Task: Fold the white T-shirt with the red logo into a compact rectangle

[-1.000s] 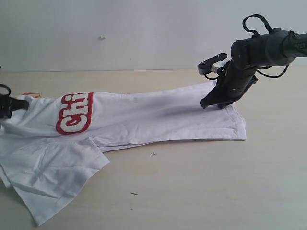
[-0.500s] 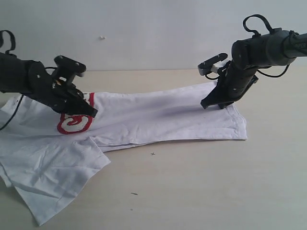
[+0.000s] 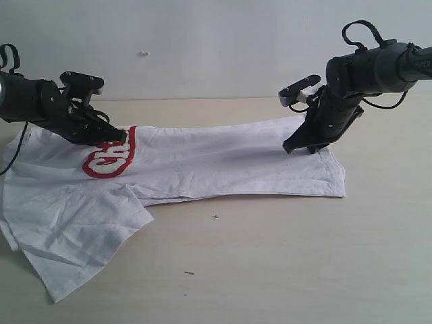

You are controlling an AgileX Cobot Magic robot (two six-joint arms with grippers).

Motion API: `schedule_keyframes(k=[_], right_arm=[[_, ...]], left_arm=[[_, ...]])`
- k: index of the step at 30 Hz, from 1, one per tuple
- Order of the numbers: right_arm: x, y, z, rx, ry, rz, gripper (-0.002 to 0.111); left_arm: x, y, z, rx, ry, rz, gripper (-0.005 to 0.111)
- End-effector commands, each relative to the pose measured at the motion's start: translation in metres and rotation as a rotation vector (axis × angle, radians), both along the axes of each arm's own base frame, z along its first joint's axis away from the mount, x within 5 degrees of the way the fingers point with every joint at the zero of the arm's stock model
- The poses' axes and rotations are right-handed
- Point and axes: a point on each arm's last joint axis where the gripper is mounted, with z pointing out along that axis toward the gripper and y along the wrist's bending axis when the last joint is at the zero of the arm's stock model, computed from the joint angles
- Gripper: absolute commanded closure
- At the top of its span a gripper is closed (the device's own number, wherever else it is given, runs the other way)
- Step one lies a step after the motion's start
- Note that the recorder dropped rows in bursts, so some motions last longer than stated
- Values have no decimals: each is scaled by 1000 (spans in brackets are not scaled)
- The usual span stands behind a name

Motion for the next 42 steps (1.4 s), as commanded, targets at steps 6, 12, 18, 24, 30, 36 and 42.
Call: schedule_keyframes(k=[6, 12, 18, 24, 30, 36, 42], right_arm=[[-10, -8, -20, -40, 117, 8, 108], [-10, -8, -20, -40, 119, 7, 108], [-11, -7, -21, -16, 124, -11, 108], [-12, -7, -21, -18, 142, -13, 108], [-13, -7, -21, -16, 149, -15, 108], [-14, -6, -21, -2, 156, -25, 108], [-14, -6, -21, -1, 161, -24, 108]], left_arm=[[-10, 2, 32, 13, 71, -30, 107], [-36, -2, 96, 26, 128, -115, 105], [-86, -28, 112, 60, 320, -268, 65], [-142, -72, 100, 103, 393, -421, 53], [-185, -101, 71, 201, 391, -540, 53], [-194, -85, 45, 344, 331, -485, 49], [-200, -86, 41, 344, 339, -439, 36]])
